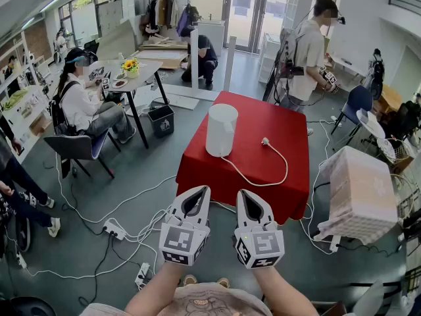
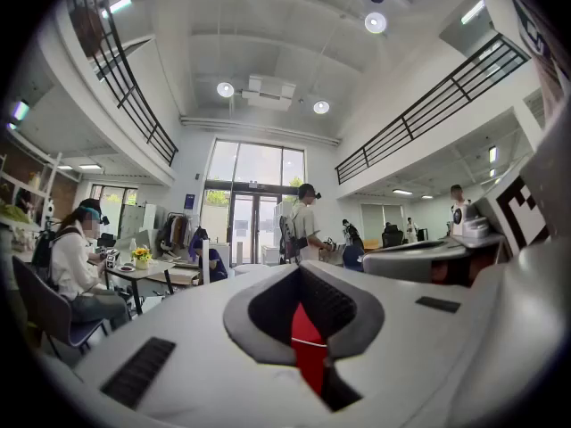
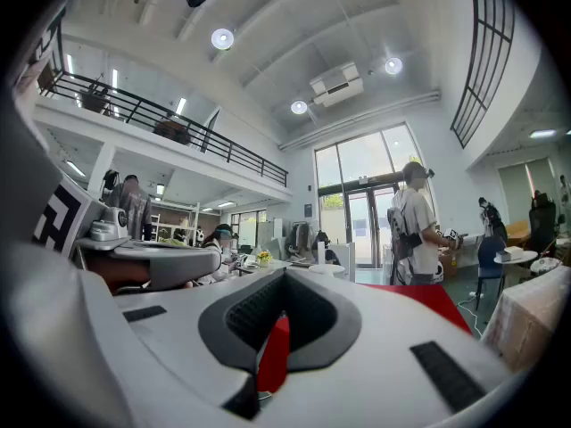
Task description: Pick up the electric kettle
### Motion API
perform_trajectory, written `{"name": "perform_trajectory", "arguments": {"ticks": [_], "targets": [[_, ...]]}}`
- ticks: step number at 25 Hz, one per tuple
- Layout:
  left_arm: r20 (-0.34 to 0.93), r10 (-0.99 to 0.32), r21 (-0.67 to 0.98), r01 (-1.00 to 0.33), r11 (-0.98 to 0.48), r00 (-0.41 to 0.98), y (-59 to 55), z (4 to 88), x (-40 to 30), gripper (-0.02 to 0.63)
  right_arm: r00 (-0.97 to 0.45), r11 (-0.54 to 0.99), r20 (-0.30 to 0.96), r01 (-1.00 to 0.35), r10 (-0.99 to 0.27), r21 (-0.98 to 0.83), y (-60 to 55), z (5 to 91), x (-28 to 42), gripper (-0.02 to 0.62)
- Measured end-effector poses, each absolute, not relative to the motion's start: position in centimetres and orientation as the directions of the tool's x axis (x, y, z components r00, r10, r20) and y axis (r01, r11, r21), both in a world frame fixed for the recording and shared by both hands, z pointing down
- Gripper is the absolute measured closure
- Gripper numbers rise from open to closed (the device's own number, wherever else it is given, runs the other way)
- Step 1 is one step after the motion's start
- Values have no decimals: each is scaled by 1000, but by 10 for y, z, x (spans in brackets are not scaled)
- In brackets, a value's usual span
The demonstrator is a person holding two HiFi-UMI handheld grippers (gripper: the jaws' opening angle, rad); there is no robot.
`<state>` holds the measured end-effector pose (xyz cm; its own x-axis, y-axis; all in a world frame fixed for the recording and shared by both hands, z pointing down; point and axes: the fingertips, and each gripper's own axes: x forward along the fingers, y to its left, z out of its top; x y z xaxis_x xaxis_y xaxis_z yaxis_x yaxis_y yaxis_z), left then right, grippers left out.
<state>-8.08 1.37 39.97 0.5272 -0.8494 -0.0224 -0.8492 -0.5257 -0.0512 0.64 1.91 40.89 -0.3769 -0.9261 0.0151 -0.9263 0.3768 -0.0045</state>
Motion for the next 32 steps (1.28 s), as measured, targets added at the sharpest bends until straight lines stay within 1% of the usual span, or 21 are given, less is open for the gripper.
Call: {"name": "perform_trajectory", "arguments": {"ticks": [11, 18, 27, 32], "targets": [[-12, -847, -32, -847, -531, 532, 15, 403, -95, 618, -397, 396, 28, -917, -917, -36, 25, 413, 2, 583], [-4, -829, -40, -828, -559, 559, 13, 403, -105, 618, -357, 356, 28, -934, -934, -33, 28, 412, -4, 583], [6, -774, -48, -773, -633, 633, 19, 408, -101, 618, -287, 286, 13, -957, -958, -48, 32, 412, 1, 583], [10, -748, -38, -748, -663, 663, 9, 413, -93, 618, -278, 278, 8, -960, -960, -38, 24, 416, 8, 583]]}}
